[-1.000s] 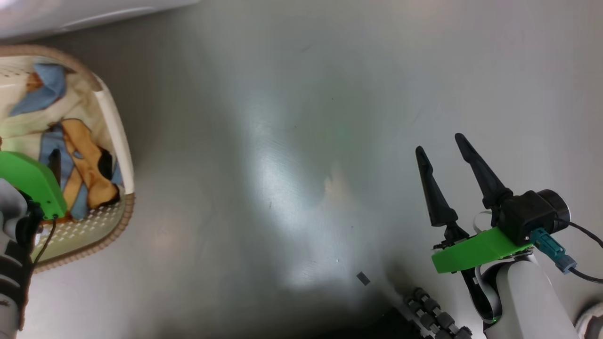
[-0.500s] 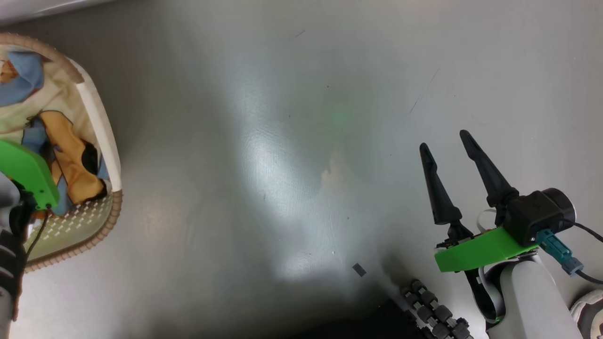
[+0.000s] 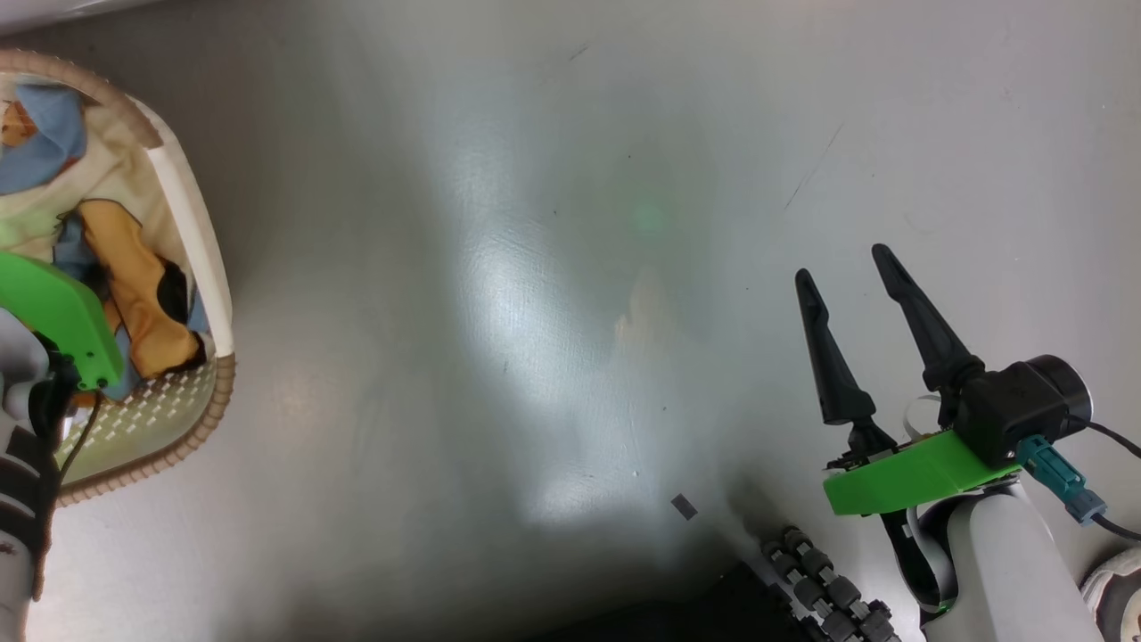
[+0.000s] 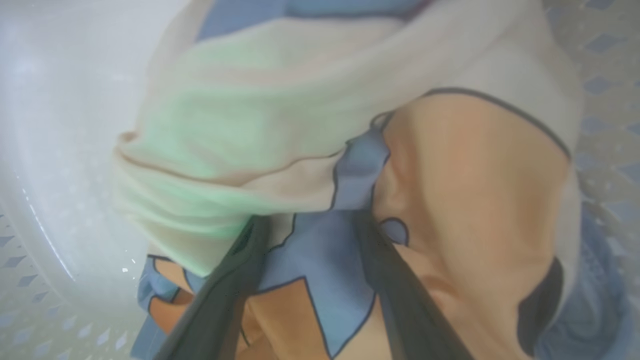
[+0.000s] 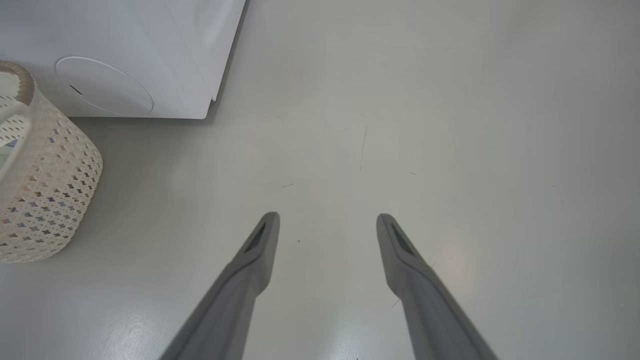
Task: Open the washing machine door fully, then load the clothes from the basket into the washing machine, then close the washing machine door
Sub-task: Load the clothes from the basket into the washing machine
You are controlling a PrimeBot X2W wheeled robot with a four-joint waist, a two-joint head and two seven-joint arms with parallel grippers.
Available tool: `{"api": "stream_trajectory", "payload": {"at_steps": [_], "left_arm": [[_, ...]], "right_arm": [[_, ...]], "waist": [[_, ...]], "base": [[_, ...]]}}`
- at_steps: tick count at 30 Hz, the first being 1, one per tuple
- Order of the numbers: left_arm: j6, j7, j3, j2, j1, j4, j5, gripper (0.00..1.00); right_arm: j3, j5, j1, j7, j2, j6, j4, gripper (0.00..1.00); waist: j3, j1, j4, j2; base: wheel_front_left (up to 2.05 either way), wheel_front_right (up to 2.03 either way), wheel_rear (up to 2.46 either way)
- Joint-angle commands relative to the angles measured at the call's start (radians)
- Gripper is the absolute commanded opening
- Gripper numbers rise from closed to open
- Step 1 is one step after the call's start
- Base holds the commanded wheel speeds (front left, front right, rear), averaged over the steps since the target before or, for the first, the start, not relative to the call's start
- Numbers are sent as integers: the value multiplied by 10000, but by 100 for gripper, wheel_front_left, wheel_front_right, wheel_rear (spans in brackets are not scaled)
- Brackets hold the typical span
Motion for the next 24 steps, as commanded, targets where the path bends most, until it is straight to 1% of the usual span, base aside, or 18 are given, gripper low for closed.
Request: {"api": "stream_trajectory", "payload": {"at_steps": [1,10,17,20,24], "left_arm": [[20,-12,121,438,142,6,-36,0],[-41,-36,94,501,192,8,-173,0],[-137,-281,102,549,404,9,-295,0],[-198,-470,86,563,518,9,-337,0],[-300,-767,44,478,841,9,-404,0]], "right_arm": [[208,9,549,-74,-3,27,-162,100],[280,96,357,-74,-3,27,-72,100],[377,164,141,-74,-3,27,8,100],[421,156,-29,-74,-3,27,67,100],[467,121,-146,-74,-3,27,219,100]], "waist": [[-8,0,-9,-1],[-103,0,-78,-1],[-452,0,-181,-1],[-688,0,-223,-1],[-1260,0,-166,-1]], "base": [[0,0,0],[0,0,0],[0,0,0],[0,0,0],[0,0,0]]}}
